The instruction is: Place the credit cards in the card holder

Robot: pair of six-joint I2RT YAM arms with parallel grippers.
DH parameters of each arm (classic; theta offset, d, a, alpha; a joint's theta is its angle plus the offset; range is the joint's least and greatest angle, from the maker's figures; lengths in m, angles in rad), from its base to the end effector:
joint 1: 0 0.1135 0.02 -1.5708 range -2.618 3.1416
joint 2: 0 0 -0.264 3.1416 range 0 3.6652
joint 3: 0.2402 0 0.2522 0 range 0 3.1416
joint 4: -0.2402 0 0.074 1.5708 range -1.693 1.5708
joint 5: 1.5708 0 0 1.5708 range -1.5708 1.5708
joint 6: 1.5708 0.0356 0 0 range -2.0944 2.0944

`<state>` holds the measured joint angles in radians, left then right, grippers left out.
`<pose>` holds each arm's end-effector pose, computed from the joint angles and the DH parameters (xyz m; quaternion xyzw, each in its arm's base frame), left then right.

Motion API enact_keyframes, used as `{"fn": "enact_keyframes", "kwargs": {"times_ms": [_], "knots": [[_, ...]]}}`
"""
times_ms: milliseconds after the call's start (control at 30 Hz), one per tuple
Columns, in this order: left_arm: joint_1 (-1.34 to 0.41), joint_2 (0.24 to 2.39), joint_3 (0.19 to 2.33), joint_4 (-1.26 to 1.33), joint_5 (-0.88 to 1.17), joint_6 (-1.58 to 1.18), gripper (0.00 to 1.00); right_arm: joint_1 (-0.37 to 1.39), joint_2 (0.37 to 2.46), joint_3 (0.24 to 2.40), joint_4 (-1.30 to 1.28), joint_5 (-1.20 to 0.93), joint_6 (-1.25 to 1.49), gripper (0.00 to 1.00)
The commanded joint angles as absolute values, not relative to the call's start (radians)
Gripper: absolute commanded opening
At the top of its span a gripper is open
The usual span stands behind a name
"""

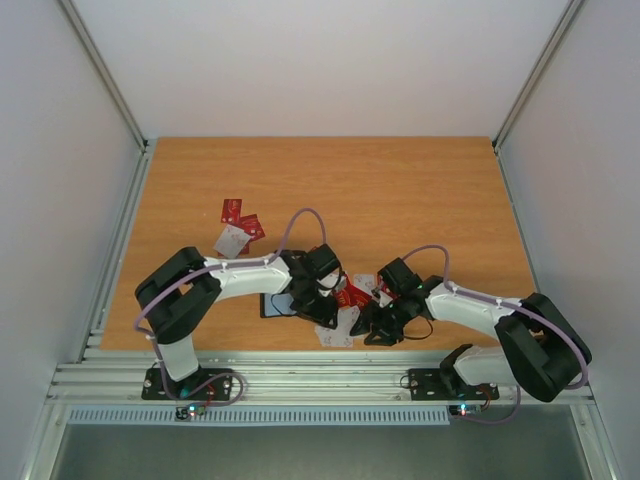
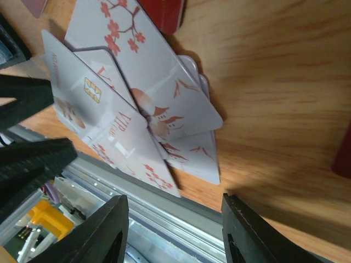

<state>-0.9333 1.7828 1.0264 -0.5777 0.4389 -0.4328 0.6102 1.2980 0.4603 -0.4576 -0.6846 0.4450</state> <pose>0.1782 -0.2660 0.1438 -0.2649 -0.9326 0.2404 0.0471 0.1387 0.1245 0.1281 0.1229 -0.9261 -0.3524 0.0556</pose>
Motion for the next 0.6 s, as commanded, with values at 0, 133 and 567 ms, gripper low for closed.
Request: {"fn": "enact_keyframes", "kwargs": {"times_ms": [0,133,567], "knots": [[-0.973,1.8,1.01,-0.555,0.436,-0.427,0.45,0.624,1.323,0.437,-0.393,-0.683,0.482,0.48],[-0.992,1.755,0.952,-0.49,0.473,-0.485,0.44,0.627,1.349,0.436,-0.367,-0.691,0.483,0.48],[-0.992,1.738,0.854,-0.284,0.586,-0.613,0.43,0.638,1.388,0.422,-0.308,-0.729,0.488,0.46]]}}
